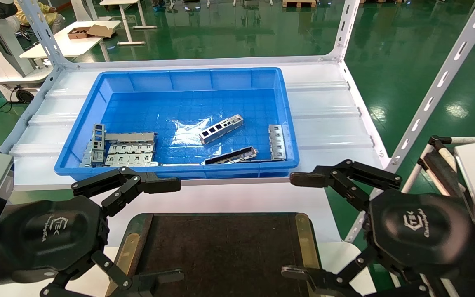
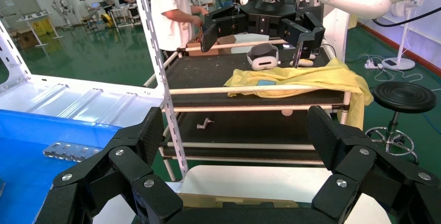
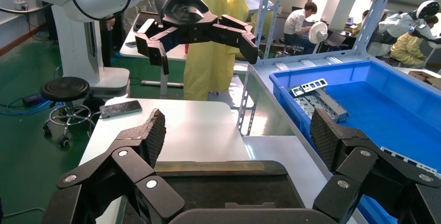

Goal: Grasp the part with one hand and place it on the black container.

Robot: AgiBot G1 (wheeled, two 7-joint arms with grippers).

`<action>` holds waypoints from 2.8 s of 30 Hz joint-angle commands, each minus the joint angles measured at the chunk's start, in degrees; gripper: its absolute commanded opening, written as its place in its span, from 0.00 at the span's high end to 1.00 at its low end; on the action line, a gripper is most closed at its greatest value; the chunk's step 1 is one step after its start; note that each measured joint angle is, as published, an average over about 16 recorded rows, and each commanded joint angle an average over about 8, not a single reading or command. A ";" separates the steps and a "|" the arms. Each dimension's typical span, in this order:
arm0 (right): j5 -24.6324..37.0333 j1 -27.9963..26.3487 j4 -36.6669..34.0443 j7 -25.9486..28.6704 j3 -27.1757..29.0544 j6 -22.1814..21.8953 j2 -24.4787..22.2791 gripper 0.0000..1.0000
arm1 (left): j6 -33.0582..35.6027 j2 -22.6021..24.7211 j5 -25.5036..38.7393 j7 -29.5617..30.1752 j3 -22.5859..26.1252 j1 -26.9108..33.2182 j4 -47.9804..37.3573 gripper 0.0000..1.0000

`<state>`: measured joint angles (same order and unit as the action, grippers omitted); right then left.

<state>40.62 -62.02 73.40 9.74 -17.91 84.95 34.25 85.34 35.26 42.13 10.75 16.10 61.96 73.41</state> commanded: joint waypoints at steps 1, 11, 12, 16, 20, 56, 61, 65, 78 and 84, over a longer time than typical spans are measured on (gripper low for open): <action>0.00 0.00 0.00 0.00 0.00 0.00 0.00 0.00 | 0.02 -0.01 -0.07 0.01 -0.02 -0.04 -0.03 0.00; -0.01 -0.02 -0.03 -0.02 -0.03 0.01 0.00 0.00 | -3.14 1.98 4.11 0.24 1.27 3.10 -0.61 0.00; -0.01 -0.02 -0.03 -0.02 -0.03 0.01 0.00 0.00 | -3.65 2.42 4.87 0.25 1.56 3.61 -0.94 0.00; -0.02 -0.03 -0.04 -0.03 -0.04 0.01 0.00 0.00 | -5.77 4.64 8.11 0.14 2.85 6.02 -3.06 0.00; -0.02 -0.03 -0.04 -0.03 -0.05 0.01 -0.01 0.00 | -8.21 7.76 12.12 -0.71 4.46 9.20 -7.06 0.00; -0.08 -0.05 -0.04 -0.07 -0.13 -0.02 -0.04 0.00 | -34.06 39.89 30.42 -20.07 12.25 32.73 -64.45 0.00; -0.09 -0.05 -0.04 -0.08 -0.14 -0.03 -0.04 0.48 | -37.92 41.56 30.02 -21.47 11.97 33.15 -67.66 0.45; -0.09 -0.06 -0.04 -0.08 -0.15 -0.03 -0.05 0.96 | -39.89 41.99 29.57 -21.73 11.82 33.06 -68.84 0.94; -0.11 -0.06 -0.04 -0.10 -0.18 -0.04 -0.06 1.00 | -41.21 41.95 29.36 -21.14 12.42 32.26 -70.01 1.00; -0.12 -0.07 -0.04 -0.10 -0.19 -0.05 -0.06 1.00 | -40.92 41.87 29.48 -20.63 12.77 32.02 -70.38 1.00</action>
<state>40.50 -62.08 73.36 9.64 -18.10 84.90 34.19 44.60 77.05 71.60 -9.90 28.85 93.97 3.01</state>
